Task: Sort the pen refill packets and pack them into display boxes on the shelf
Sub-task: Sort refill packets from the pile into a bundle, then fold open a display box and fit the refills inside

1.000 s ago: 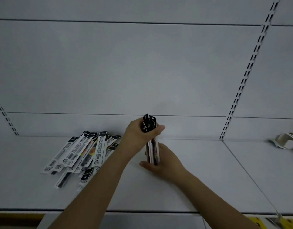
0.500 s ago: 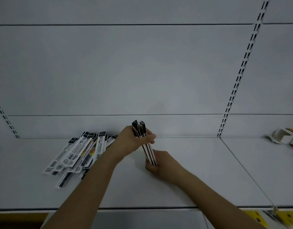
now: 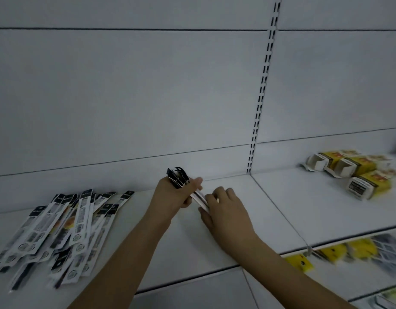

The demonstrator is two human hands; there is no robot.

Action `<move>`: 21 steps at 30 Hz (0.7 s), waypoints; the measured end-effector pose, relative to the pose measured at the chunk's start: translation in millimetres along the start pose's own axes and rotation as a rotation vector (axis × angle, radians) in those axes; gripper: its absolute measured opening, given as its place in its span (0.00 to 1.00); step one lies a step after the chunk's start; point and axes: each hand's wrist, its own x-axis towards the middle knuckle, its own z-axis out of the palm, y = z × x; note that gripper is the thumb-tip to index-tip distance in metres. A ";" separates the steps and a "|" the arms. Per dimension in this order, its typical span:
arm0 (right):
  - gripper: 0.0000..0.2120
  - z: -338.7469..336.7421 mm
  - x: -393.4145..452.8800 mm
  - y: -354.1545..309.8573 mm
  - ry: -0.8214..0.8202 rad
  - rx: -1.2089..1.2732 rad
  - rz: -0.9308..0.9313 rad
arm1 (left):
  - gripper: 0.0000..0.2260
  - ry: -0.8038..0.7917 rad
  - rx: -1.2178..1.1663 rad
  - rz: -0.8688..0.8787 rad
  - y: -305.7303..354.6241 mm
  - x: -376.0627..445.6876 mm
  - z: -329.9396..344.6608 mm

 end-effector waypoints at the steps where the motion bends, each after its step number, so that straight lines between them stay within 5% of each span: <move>1: 0.10 -7.6 -2.6 5.9 -0.030 -0.004 0.040 | 0.11 -0.039 0.018 0.013 0.0 0.8 10.4; 5: 0.10 -32.7 -18.5 44.1 -0.107 0.031 0.199 | 0.11 -0.264 -0.007 0.076 1.7 4.9 59.9; 9: 0.08 -67.7 -42.7 113.8 -0.074 0.105 0.376 | 0.14 -0.307 -0.059 0.038 -4.6 19.2 110.1; 16: 0.04 -134.5 -94.5 236.5 0.157 0.439 0.810 | 0.09 -0.540 0.386 0.212 -39.8 40.8 218.6; 21: 0.08 -158.0 -102.0 321.1 0.379 0.690 0.869 | 0.08 -0.552 0.520 0.295 -42.8 65.9 303.2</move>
